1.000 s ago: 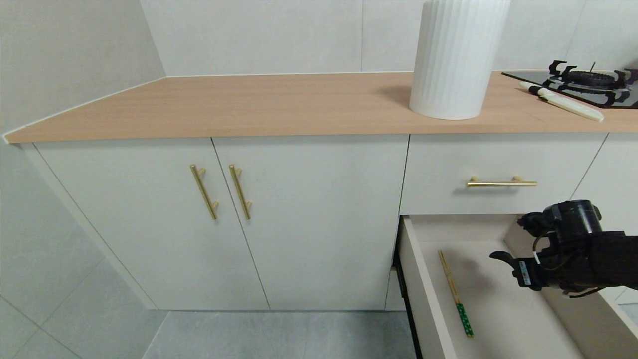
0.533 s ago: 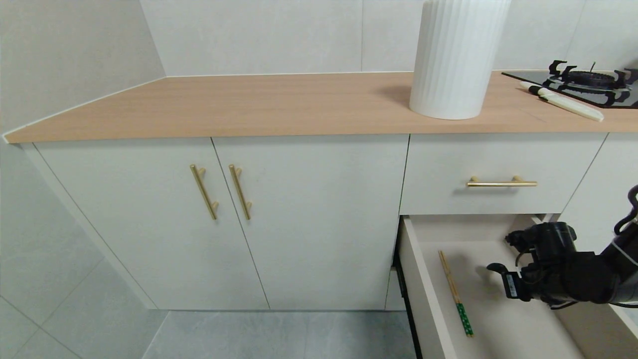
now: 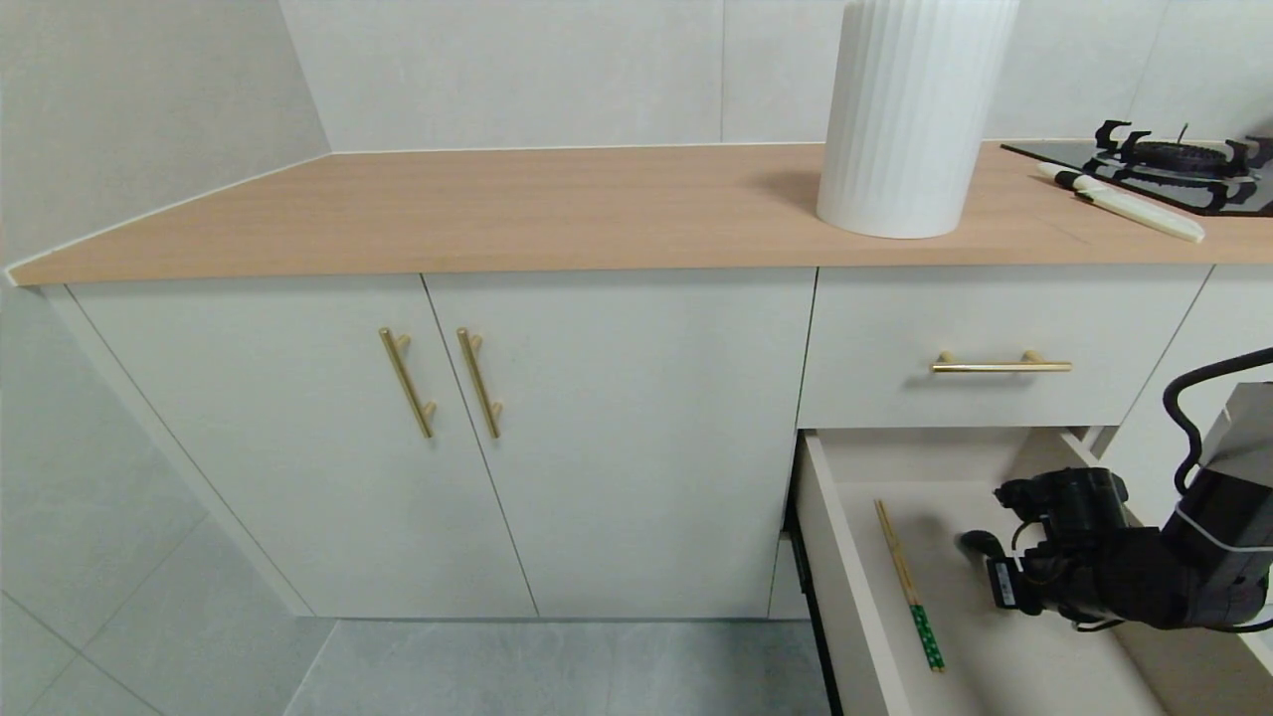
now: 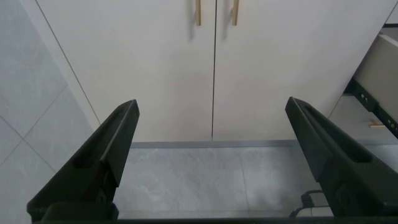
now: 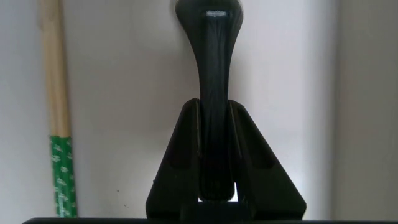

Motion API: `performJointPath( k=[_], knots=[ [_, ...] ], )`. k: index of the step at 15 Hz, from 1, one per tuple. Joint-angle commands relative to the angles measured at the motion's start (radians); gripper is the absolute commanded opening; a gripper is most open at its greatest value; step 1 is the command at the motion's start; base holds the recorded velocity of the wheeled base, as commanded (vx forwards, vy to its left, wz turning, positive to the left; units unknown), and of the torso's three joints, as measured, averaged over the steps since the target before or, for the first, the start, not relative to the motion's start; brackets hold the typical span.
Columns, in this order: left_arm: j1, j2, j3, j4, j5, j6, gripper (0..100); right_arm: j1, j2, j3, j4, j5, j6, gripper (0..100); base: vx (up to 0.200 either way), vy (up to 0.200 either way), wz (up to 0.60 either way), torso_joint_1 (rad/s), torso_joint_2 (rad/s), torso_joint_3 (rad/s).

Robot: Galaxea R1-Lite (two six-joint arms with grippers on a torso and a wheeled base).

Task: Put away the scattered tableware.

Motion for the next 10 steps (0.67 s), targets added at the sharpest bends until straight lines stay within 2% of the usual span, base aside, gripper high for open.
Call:
performJointPath(
  k=[1,8,9,10],
  knots=[
    [0.000,0.001,0.000,0.000,0.000,0.000,100,0.000,0.038,-0.002,-0.006,-0.001,0.000,0,0.000,0.000,0.00,0.000,0.00,0.000],
    [0.000,0.001,0.000,0.000,0.000,0.001,100,-0.008,0.028,0.008,-0.055,-0.001,0.000,0,0.000,0.000,0.00,0.000,0.00,0.000],
    [0.000,0.001,0.000,0.000,0.000,0.000,100,-0.008,0.028,0.008,-0.055,-0.001,0.000,100,0.000,0.000,0.00,0.000,0.00,0.000],
    [0.000,0.001,0.000,0.000,0.000,0.000,100,-0.008,0.025,0.008,-0.055,-0.001,0.000,100,0.000,0.000,0.00,0.000,0.00,0.000]
  ],
)
